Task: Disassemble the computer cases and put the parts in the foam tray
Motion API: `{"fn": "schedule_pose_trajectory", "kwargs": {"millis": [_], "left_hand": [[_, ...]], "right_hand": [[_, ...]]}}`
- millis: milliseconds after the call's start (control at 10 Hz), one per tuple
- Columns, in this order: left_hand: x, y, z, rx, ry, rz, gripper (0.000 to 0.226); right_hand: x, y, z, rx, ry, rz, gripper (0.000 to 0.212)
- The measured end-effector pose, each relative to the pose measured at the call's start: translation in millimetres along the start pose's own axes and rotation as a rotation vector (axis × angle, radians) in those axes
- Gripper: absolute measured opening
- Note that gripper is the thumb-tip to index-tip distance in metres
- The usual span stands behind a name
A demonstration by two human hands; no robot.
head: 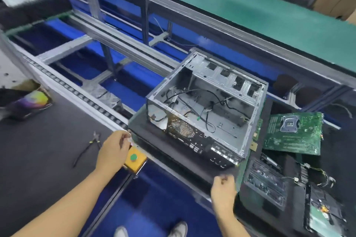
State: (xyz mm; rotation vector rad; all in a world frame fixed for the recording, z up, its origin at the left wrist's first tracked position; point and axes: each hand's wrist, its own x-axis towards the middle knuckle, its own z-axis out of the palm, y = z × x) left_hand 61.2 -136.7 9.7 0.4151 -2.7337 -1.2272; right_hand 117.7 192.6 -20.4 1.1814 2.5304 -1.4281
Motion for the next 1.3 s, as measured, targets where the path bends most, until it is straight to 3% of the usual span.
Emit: {"fn": "schedule_pose_trajectory", "kwargs": {"millis": [100,300,500,700,1000,1100,1200,1300], "left_hand": [[-9.6,-40.0,-9.3,0.016,-0.083,-0.103,0.019],[-9.1,-85.4,-15.8,0.086,-0.383,-0.063,0.034],[-11.4,-98.6,-12.2,0.196,-0.602,-0.091,0.054],[-23.3,-122.4,-29.6,0.142,-0.588,-0.146,0.050],[-17.6,-128.3,-48.9,0.169,-0.572,-0.183,0.052],[-15.0,-126.1,-51.4,0.181,-0.572,-0.173,0.051],[-14.9,-123.0,-53.0,0.192,-0.560,-0.184,0.051],[-13.7,-119.6,-54.0,0.185,-0.558,-0.182,0.051]], "right_hand": [[-38.2,-5.3,36.6,-0.061,-0.214,-0.114,0.010],[-78.8,-44.4,112.9,-0.219,-0.556,-0.252,0.019],[-94.3,-60.5,174.9,-0.676,-0.719,-0.603,0.064],[-98.9,-61.6,213.6,-1.095,-0.672,-0.668,0.076],[-106.2,-55.2,223.1,-1.095,-0.698,-0.517,0.091],[-102.0,-69.8,226.7,-1.149,-0.696,-0.498,0.083],[-100.2,-103.9,222.9,-1.134,-0.739,-0.459,0.055],[-103.4,-111.1,215.3,-1.000,-0.679,-0.525,0.048]]}}
